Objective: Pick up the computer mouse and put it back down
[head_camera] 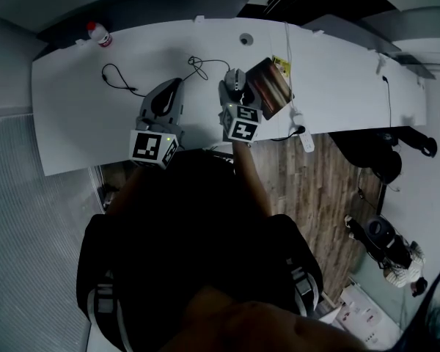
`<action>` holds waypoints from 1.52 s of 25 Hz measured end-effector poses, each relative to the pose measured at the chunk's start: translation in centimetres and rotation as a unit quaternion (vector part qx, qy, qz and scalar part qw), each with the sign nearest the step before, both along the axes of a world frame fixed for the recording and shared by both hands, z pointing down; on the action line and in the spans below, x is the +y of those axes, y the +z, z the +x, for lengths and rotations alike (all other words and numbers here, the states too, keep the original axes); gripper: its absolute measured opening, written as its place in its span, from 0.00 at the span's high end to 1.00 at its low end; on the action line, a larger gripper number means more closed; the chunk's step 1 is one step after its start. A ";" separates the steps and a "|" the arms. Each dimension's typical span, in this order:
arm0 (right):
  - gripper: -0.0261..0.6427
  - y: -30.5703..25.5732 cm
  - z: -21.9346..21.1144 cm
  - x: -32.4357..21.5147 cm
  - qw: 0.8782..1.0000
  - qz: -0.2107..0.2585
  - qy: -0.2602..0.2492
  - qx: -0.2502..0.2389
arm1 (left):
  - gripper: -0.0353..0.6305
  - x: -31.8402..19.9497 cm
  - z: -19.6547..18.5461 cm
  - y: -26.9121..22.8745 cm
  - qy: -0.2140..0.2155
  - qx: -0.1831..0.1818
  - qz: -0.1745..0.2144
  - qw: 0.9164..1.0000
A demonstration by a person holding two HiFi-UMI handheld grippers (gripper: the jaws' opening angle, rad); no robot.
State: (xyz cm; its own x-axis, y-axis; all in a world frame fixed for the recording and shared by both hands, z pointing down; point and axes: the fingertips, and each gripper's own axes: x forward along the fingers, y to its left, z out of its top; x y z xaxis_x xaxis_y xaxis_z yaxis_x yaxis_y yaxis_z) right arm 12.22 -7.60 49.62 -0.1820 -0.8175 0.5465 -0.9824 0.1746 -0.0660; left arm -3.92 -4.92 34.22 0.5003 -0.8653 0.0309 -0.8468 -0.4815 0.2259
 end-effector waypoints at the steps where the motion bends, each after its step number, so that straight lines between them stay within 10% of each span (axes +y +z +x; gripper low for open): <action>1: 0.53 -0.6 0.0 0.0 1.000 0.005 0.001 -0.001 | 0.94 0.0 0.0 0.0 0.000 0.000 0.001 1.000; 38: 0.53 -13.7 -0.4 1.6 0.986 0.160 -0.008 -0.057 | 0.94 -1.8 0.9 -0.4 -0.003 -0.007 0.003 1.000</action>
State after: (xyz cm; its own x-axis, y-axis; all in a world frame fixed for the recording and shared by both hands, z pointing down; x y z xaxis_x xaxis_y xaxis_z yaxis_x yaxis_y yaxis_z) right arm 11.78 -5.99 35.95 -0.2405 -0.9412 0.2374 -0.9690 0.2188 -0.1145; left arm -3.04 -6.71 33.85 0.4949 -0.8684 0.0324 -0.8525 -0.4779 0.2116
